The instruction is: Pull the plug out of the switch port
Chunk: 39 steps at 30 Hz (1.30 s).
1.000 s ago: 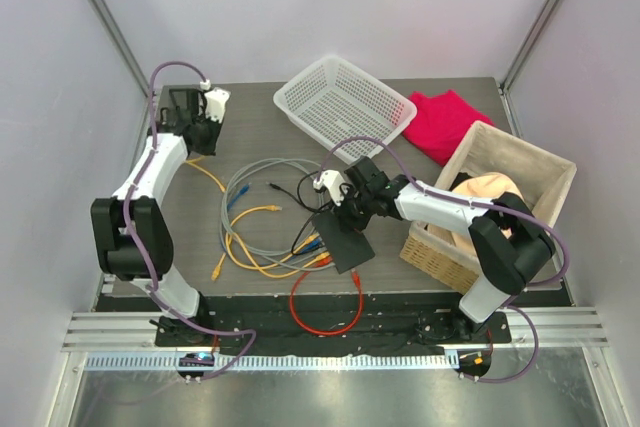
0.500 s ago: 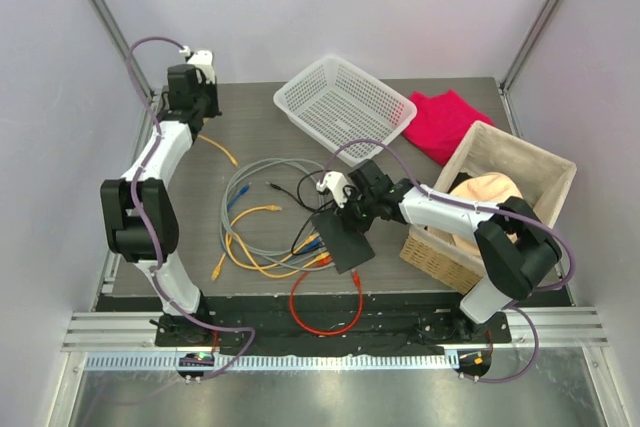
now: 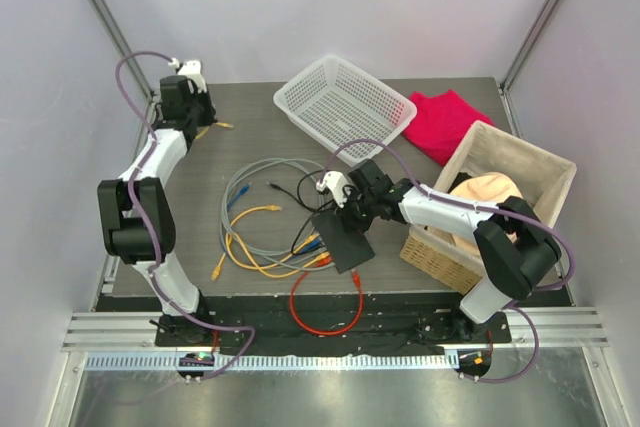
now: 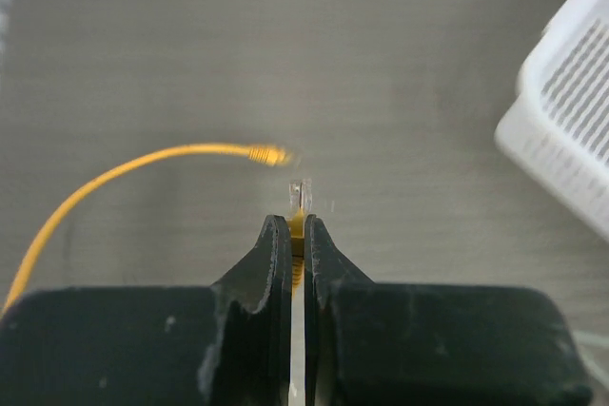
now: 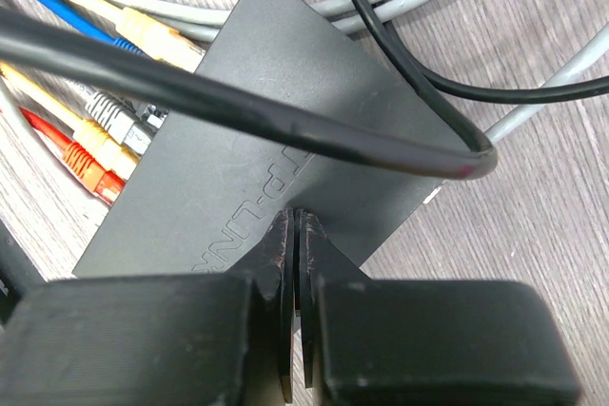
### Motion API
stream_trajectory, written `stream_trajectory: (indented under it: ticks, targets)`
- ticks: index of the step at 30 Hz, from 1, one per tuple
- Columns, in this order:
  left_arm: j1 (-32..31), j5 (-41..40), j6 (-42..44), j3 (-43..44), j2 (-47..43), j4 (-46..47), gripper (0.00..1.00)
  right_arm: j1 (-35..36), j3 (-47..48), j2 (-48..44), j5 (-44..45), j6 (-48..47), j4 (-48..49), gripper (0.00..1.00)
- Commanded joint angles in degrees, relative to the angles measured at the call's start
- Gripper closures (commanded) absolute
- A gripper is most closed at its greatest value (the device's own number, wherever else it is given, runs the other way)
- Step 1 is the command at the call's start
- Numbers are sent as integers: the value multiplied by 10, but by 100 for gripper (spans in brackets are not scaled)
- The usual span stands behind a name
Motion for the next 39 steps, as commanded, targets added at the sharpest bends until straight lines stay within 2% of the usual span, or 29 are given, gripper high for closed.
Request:
stream_trajectory:
  ticks: [1, 2, 5, 6, 8, 9, 13, 15, 18, 19, 22, 26, 31, 35, 39]
  targets:
    - [29, 79, 2, -54, 20, 21, 100, -1, -1, 23, 31, -10, -28, 98]
    - [35, 101, -3, -59, 21, 21, 99, -1, -3, 23, 32, -11, -28, 98]
    - [37, 101, -7, -74, 15, 13, 91, -1, -9, 21, 33, -14, -26, 98]
    - [37, 100, -6, -79, 14, 5, 79, -1, -11, 20, 33, -13, -27, 98]
    - [38, 92, -3, -83, 10, -4, 64, -1, -12, 19, 34, -13, -26, 97]
    - [38, 66, -4, -82, 7, -19, 51, -1, -12, 18, 35, -12, -25, 96]
    - [37, 80, -24, -88, -27, -38, 40, -1, -16, 18, 34, -7, -28, 95]
    - [29, 103, -38, -90, -57, -57, 39, -1, -21, 18, 27, -2, -28, 95]
    - [2, 205, -65, -102, -97, -89, 39, -1, -25, 14, 27, -1, -27, 94]
    - [-6, 277, -74, -110, -105, -94, 39, -1, -25, 14, 27, -2, -27, 94]
    - [-46, 384, -101, -147, -120, -117, 39, -1, -25, 14, 27, -3, -27, 94]
    - [-95, 416, -87, -219, -127, -113, 43, -1, -30, 15, 22, 10, -21, 94]
    - [-111, 450, -57, -225, -91, -153, 47, -1, -36, 11, 11, 26, -19, 95]
    - [-128, 477, -28, -231, -67, -188, 54, -1, -34, 12, 22, 14, -36, 96]
    - [-150, 508, -12, -234, -67, -192, 57, -1, -8, 20, 36, -8, -93, 98]
